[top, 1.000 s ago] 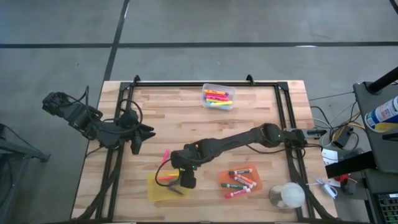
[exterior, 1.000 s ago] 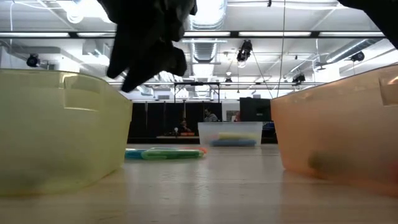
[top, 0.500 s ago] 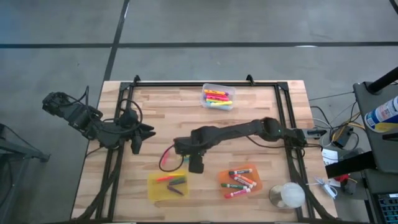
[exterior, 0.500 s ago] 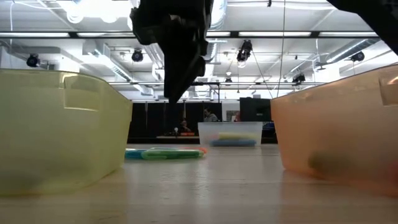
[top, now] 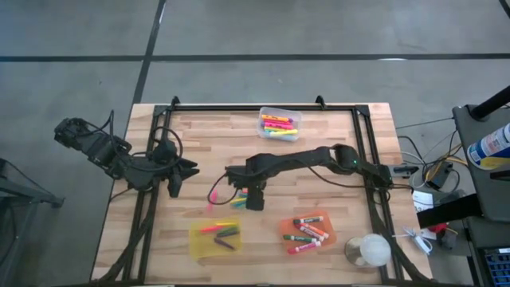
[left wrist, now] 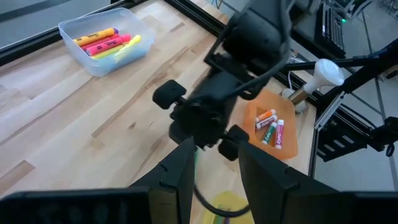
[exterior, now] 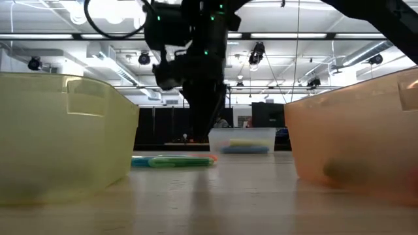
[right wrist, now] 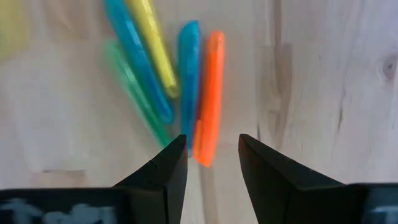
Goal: Pick & Place Markers
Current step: Put the orange pen into the yellow bin
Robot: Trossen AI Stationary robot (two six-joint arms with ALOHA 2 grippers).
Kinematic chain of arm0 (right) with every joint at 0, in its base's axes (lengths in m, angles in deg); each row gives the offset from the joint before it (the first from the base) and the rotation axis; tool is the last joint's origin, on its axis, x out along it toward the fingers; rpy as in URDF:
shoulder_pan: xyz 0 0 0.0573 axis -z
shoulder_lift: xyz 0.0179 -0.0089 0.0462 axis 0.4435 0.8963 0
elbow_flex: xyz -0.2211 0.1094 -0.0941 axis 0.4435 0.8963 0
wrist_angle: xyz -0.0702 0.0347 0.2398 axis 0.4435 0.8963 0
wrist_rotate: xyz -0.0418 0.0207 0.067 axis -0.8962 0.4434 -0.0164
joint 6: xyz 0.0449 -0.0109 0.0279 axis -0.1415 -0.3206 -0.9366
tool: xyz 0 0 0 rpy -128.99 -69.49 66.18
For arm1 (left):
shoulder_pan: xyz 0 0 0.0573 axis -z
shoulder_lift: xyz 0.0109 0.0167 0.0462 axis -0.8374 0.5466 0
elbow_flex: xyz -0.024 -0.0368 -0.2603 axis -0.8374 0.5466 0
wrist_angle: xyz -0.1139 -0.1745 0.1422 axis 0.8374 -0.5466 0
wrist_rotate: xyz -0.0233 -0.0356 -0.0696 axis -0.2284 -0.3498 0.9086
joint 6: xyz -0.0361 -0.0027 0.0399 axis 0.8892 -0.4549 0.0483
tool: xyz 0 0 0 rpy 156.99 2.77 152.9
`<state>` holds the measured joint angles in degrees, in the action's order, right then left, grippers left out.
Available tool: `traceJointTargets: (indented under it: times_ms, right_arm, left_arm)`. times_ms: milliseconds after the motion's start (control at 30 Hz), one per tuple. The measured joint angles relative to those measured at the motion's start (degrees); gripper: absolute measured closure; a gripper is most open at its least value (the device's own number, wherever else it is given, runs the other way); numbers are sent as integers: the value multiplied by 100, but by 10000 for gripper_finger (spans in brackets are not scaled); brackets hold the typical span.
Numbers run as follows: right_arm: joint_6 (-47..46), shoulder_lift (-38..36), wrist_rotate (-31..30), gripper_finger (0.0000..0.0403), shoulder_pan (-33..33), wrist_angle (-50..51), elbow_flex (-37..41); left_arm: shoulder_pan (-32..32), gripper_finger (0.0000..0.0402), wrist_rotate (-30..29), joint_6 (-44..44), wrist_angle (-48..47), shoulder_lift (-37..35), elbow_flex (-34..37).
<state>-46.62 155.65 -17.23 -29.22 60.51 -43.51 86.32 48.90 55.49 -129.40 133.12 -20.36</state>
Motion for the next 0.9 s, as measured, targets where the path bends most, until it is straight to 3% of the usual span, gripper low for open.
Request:
traceJointTargets:
  times_ms: [900]
  right_arm:
    - [2, -33, 9, 290, 127, -1055, 941]
  left_arm:
    - [-1, 282, -11, 28, 2, 2, 0]
